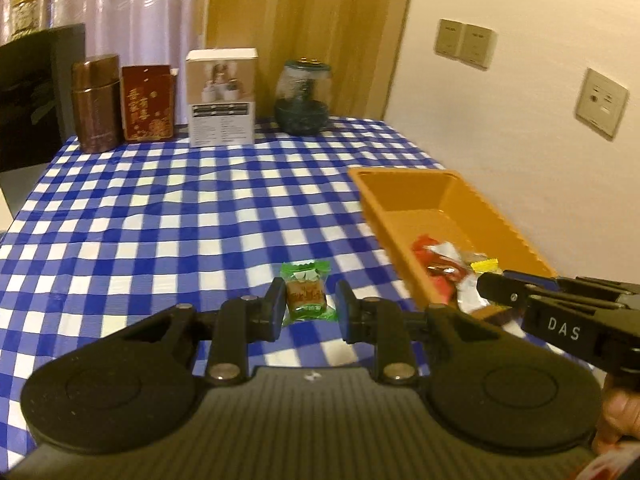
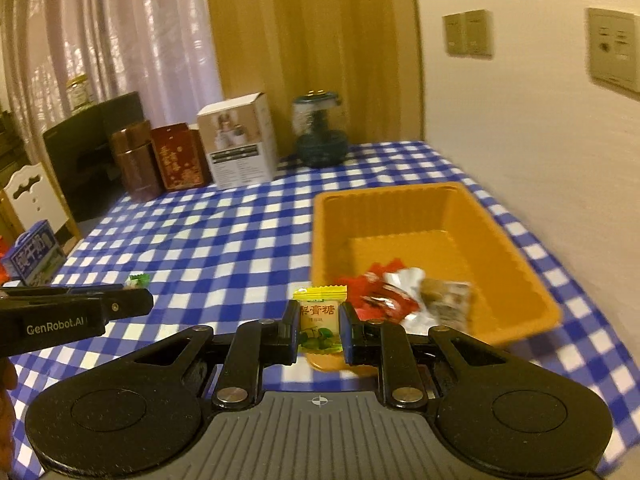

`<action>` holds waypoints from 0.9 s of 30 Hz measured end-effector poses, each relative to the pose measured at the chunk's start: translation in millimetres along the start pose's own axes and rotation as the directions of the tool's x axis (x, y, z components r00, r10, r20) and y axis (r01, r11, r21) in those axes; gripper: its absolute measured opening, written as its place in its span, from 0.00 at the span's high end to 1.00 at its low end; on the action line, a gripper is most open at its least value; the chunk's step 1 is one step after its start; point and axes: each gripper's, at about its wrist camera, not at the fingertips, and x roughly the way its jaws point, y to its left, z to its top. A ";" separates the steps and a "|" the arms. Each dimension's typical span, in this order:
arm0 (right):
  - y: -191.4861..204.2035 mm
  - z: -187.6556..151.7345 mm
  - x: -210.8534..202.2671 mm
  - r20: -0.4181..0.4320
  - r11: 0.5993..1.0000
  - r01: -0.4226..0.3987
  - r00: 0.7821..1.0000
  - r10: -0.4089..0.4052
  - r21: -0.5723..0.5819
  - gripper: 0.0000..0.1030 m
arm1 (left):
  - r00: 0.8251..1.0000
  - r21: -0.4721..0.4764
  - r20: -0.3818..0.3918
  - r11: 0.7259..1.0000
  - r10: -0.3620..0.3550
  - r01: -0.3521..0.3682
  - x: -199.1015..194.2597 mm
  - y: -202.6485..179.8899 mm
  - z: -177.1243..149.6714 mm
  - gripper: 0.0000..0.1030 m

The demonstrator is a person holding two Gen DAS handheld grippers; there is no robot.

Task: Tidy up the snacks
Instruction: 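Carry the green candy and the yellow candy over the orange tray with both tools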

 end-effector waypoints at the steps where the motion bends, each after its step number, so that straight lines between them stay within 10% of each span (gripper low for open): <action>1: -3.4 -0.8 -5.3 0.001 1.000 0.009 1.000 -0.009 0.006 0.80 | 1.000 0.006 0.000 1.000 -0.004 0.004 -2.7 -5.2 -0.5 0.77; 27: -65.1 -6.4 -60.4 0.018 0.988 0.133 0.991 -0.135 0.076 0.80 | 0.992 0.093 -0.035 0.988 -0.123 0.126 -4.3 -95.0 -7.4 0.77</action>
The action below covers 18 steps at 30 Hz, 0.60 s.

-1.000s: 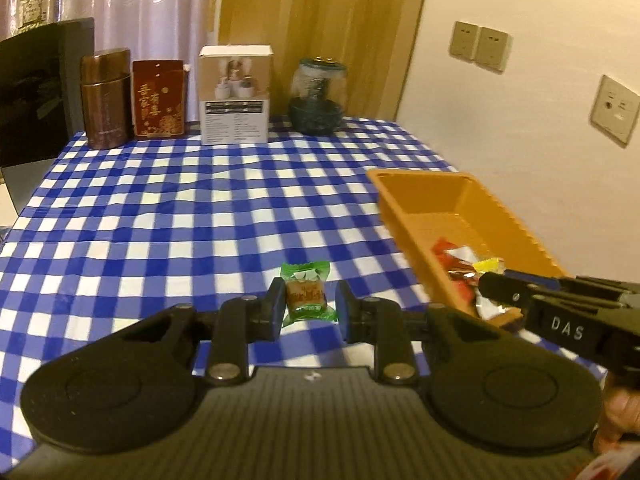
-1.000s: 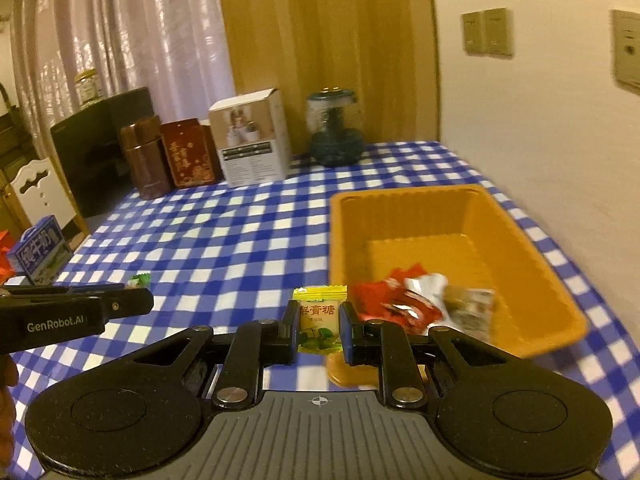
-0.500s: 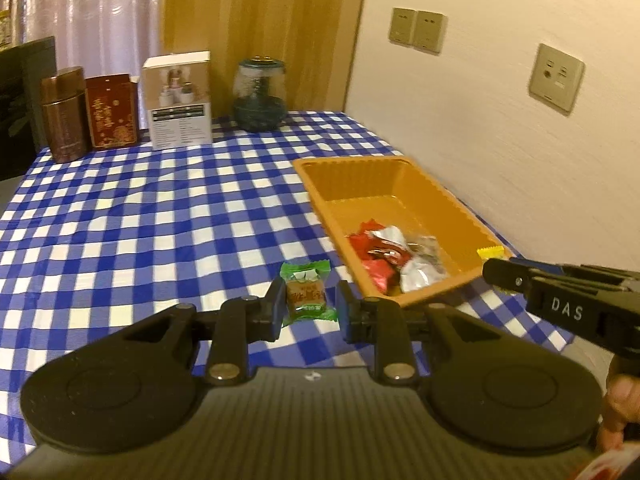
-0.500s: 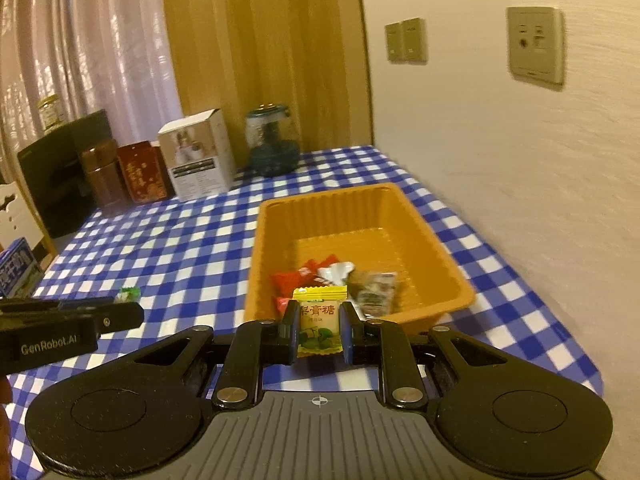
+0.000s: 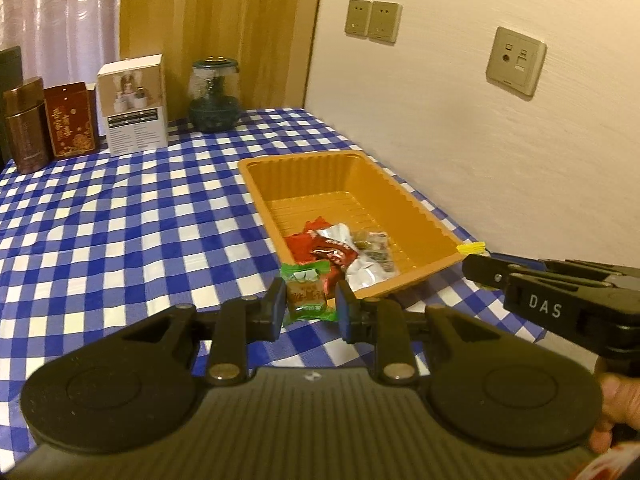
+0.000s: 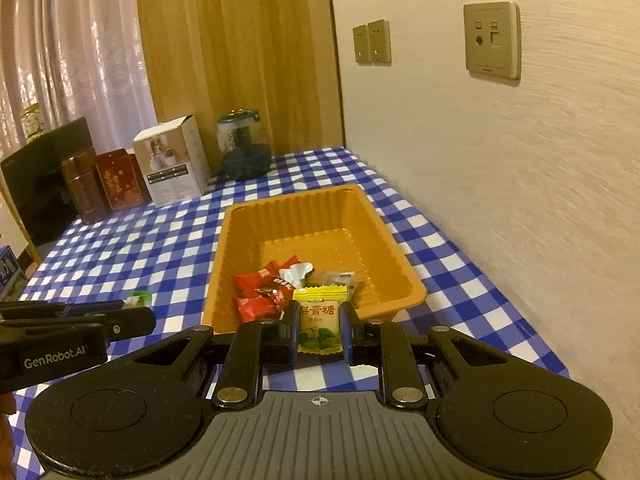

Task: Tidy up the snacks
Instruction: 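Carry the green candy and the yellow candy over the orange tray with both tools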

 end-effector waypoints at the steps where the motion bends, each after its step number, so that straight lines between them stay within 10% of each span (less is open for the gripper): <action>1: -1.1 0.8 0.7 -0.001 1.000 0.001 1.000 -0.001 -0.001 0.80 | 1.000 0.002 -0.001 1.000 -0.004 0.004 1.4 -1.5 0.8 0.77; 18: -12.1 17.9 25.9 -0.018 0.999 0.002 1.000 -0.003 -0.037 0.80 | 0.999 0.017 -0.013 0.999 -0.045 0.045 32.7 -16.3 26.0 0.77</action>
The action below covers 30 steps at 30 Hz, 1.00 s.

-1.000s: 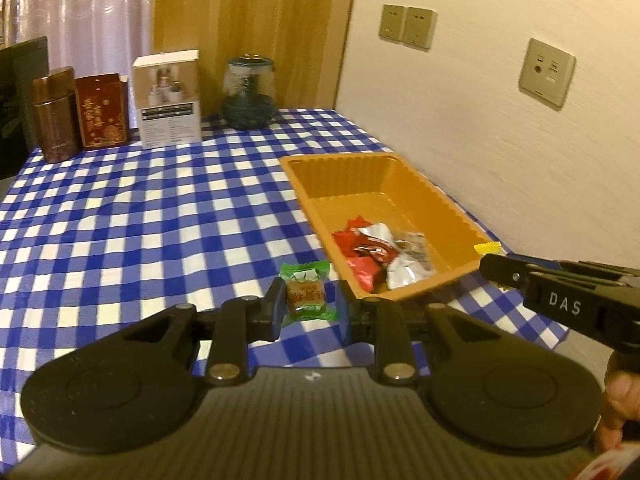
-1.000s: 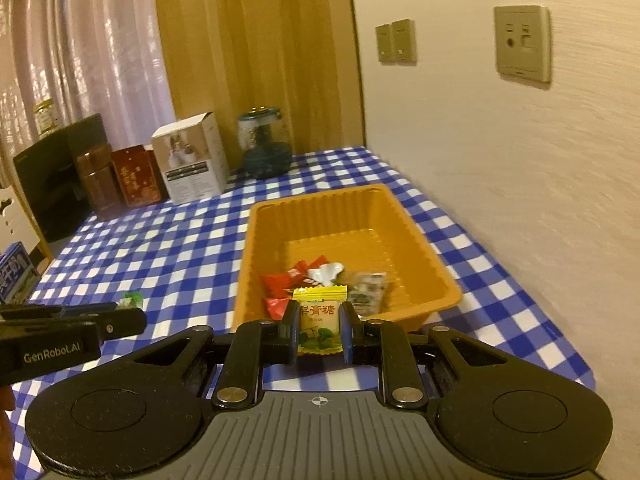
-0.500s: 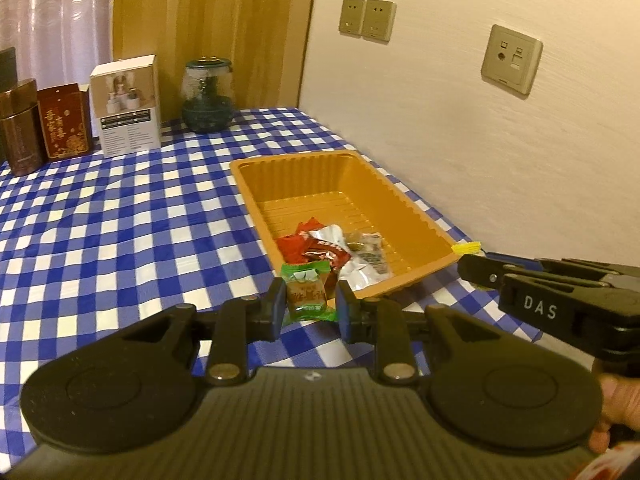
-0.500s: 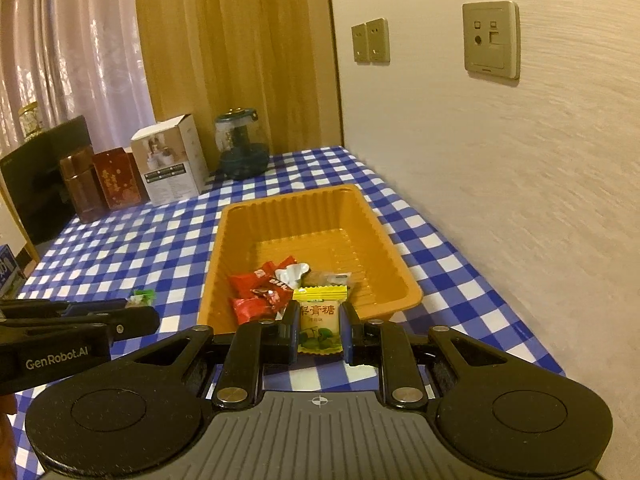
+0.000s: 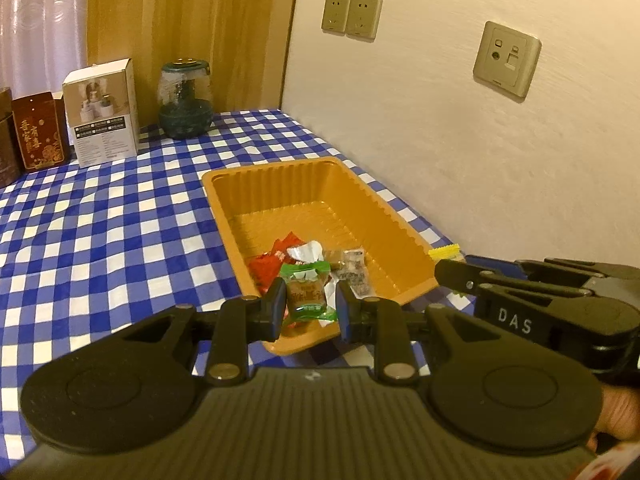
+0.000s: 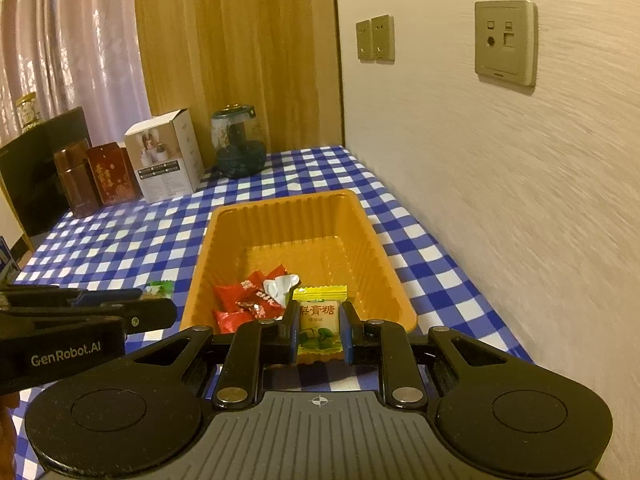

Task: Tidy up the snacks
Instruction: 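Carry the green candy and the yellow candy over the orange tray with both tools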

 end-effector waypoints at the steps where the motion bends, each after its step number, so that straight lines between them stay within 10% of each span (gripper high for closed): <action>1: -0.7 1.3 2.0 -0.001 1.000 -0.001 1.000 0.001 -0.002 0.80 | 1.000 0.000 0.000 1.000 -0.001 0.001 2.2 0.2 2.2 0.77; 30: -31.1 64.5 134.8 -0.122 0.995 -0.104 0.987 0.103 -0.002 0.80 | 0.996 -0.023 -0.084 1.000 0.009 -0.011 121.6 36.1 70.5 0.77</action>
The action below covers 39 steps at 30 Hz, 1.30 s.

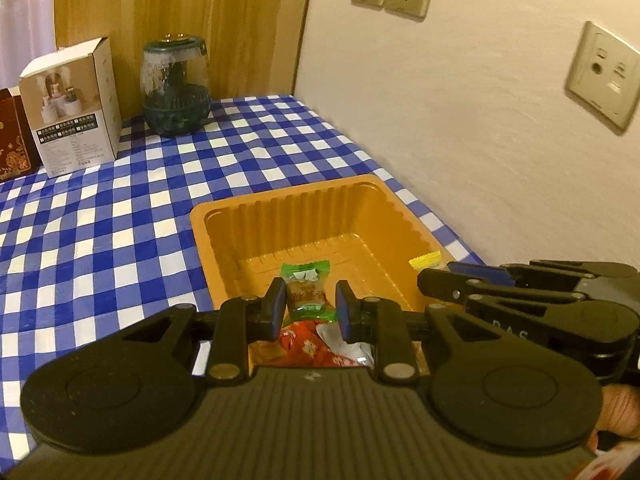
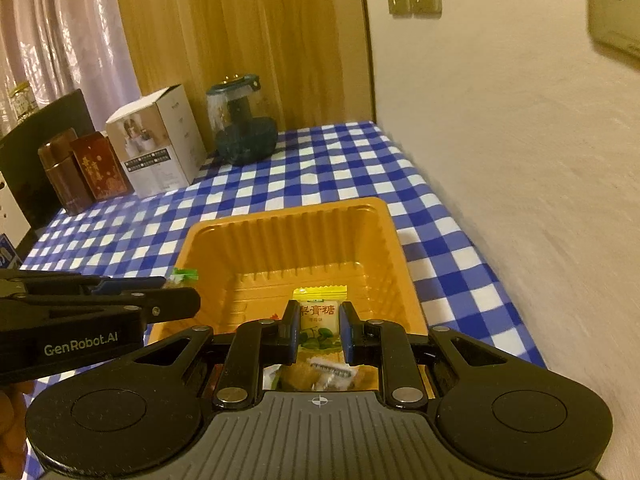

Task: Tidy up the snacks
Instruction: 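Carry the green candy and the yellow candy over the orange tray with both tools, then open the left tool and the right tool to drop both candies into the tray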

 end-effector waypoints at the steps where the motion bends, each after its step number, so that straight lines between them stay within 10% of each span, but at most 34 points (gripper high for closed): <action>1: -1.2 1.9 4.4 -0.004 1.000 -0.001 1.000 0.001 0.000 0.80 | 1.000 0.001 -0.004 1.000 0.004 -0.004 3.6 0.9 1.8 0.77; 39: -14.9 18.2 24.4 -0.015 0.998 -0.015 1.000 0.016 0.061 0.80 | 0.998 0.068 0.007 0.996 0.056 -0.057 15.3 3.1 9.4 0.66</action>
